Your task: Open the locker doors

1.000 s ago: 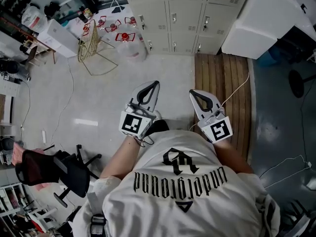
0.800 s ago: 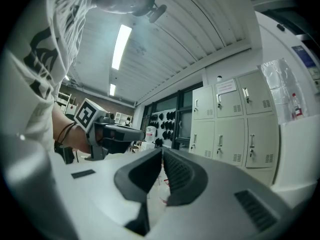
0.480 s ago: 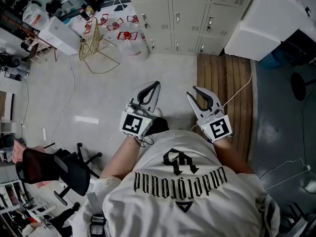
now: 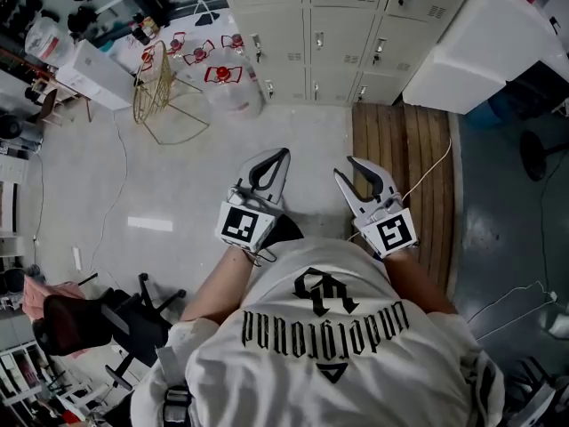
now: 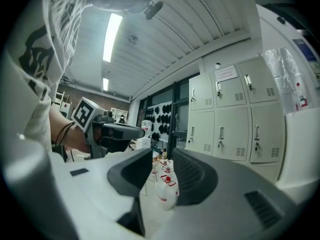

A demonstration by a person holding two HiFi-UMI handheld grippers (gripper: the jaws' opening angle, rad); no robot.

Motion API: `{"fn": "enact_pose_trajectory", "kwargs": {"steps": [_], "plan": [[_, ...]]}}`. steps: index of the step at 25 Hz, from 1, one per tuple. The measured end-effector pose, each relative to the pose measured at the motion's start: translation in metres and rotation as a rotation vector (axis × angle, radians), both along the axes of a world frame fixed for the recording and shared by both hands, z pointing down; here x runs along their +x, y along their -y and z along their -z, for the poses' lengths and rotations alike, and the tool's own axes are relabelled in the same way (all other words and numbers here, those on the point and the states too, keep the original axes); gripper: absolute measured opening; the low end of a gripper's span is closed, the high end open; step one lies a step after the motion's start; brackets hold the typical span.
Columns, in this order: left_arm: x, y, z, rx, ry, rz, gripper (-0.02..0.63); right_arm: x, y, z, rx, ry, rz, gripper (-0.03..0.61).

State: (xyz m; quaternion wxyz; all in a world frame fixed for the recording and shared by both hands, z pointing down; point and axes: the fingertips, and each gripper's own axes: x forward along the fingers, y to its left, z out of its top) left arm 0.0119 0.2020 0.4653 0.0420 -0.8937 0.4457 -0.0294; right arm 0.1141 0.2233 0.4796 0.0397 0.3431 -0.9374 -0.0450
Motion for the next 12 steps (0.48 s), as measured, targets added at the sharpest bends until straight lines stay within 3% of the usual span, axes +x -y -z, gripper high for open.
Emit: {"fn": "enact_pose_trajectory", "kwargs": {"steps": [12], "plan": [[-0.108,0.124,0.015,-0.023,-0.031,-0.066,0.006,-0.118,0.116,0.013,-0.021,-0.020,-0.048,0.137]]}}
